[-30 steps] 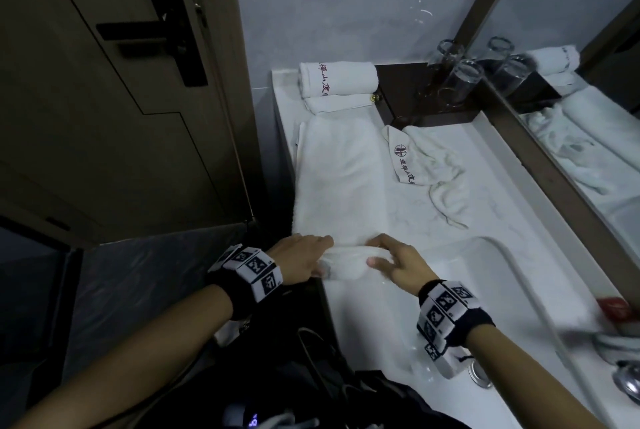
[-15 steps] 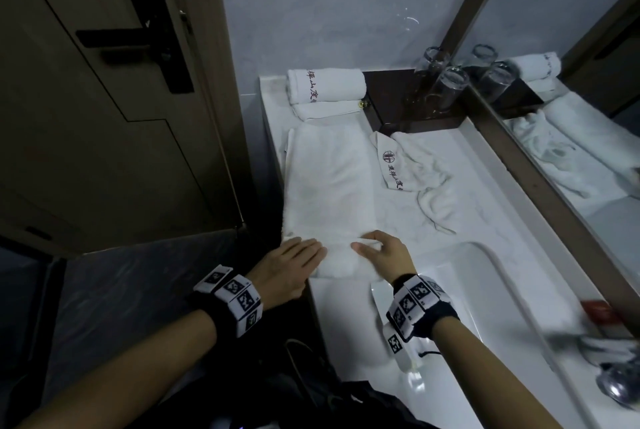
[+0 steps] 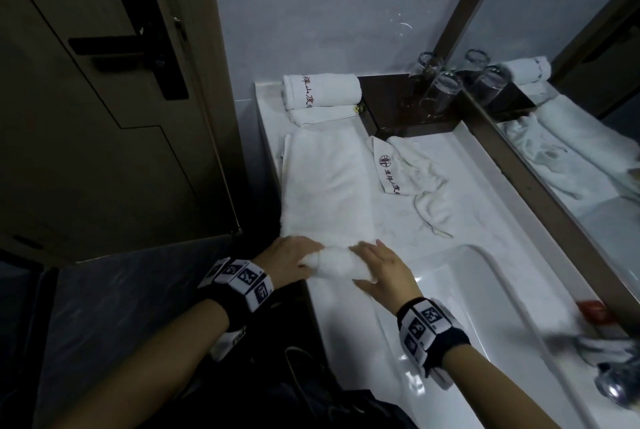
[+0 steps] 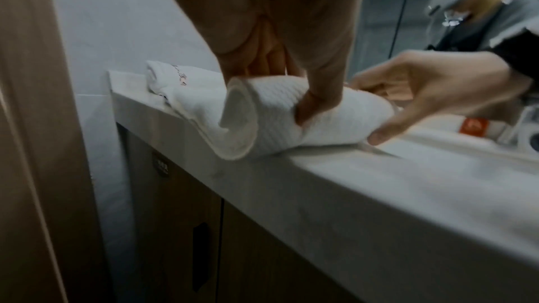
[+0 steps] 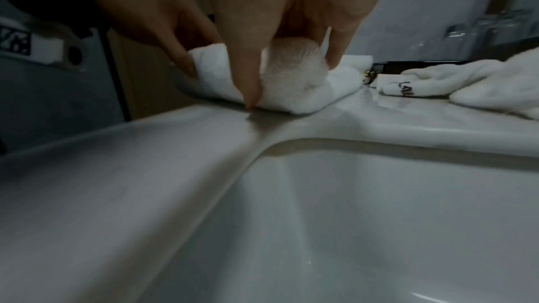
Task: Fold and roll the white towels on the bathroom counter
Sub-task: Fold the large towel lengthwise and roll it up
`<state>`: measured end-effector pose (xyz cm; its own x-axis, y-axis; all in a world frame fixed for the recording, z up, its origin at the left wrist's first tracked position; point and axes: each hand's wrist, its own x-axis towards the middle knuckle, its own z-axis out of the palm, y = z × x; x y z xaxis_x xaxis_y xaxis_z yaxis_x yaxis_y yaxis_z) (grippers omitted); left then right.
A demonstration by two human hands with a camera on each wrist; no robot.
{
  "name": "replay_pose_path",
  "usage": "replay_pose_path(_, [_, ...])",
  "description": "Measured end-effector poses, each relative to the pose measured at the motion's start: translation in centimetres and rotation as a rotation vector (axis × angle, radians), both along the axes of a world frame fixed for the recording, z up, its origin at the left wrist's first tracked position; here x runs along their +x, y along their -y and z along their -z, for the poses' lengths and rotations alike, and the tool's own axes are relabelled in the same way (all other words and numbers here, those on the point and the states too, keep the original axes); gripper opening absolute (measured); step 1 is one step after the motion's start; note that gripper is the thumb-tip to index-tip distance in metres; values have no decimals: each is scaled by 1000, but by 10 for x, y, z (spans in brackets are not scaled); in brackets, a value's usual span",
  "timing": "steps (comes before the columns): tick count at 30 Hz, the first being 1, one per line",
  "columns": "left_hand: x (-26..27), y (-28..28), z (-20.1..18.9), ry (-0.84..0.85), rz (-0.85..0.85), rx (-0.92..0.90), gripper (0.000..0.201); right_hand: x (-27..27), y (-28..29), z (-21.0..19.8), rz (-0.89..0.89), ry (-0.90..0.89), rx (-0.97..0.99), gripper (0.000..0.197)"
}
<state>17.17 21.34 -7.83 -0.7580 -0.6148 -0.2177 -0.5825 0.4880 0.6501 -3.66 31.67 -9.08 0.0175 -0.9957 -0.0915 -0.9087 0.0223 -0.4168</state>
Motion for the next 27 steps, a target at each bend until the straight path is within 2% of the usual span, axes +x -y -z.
replay_pose_path(3, [4, 6, -3, -53, 20, 136, 37, -7, 1, -7, 66, 112, 84, 54])
replay_pose_path(6, [13, 8, 0, -13, -19, 249, 51, -17, -1, -15, 158, 350, 251, 39])
replay_pose_path(9, [20, 3, 4, -49, -39, 315, 58, -20, 1, -12, 302, 504, 305, 37])
replay_pose_path(11, [23, -2, 4, -140, -13, 225, 60, -17, 7, -10, 409, 604, 296, 38])
replay_pose_path(14, [28, -4, 5, -173, 46, -191, 59, -9, 21, -9, 530, 672, 257, 40])
replay_pose_path(17, [29, -1, 6, -107, 68, -401, 66, -2, 34, -5, 604, 592, 238, 49])
replay_pose_path(20, [25, -1, 12, 121, 112, -460, 81, 3, 42, -7, 621, 519, 239, 54])
replay_pose_path(22, [21, -2, 15, 177, 79, -484, 84, 10, 42, -10, 618, 484, 225, 54])
replay_pose_path(23, [19, -2, 15, 168, 57, -497, 83, 14, 39, -9, 607, 387, 179, 55])
replay_pose_path(25, [16, -1, 15, 156, 42, -498, 82, 24, 27, -7, 563, 82, -18, 56])
replay_pose_path(26, [15, 0, 15, 165, 52, -480, 83, 28, 21, -8, 521, 14, -159, 50])
replay_pose_path(27, [15, 3, 16, 171, 60, -447, 84, 30, 15, -8, 450, 22, -280, 43])
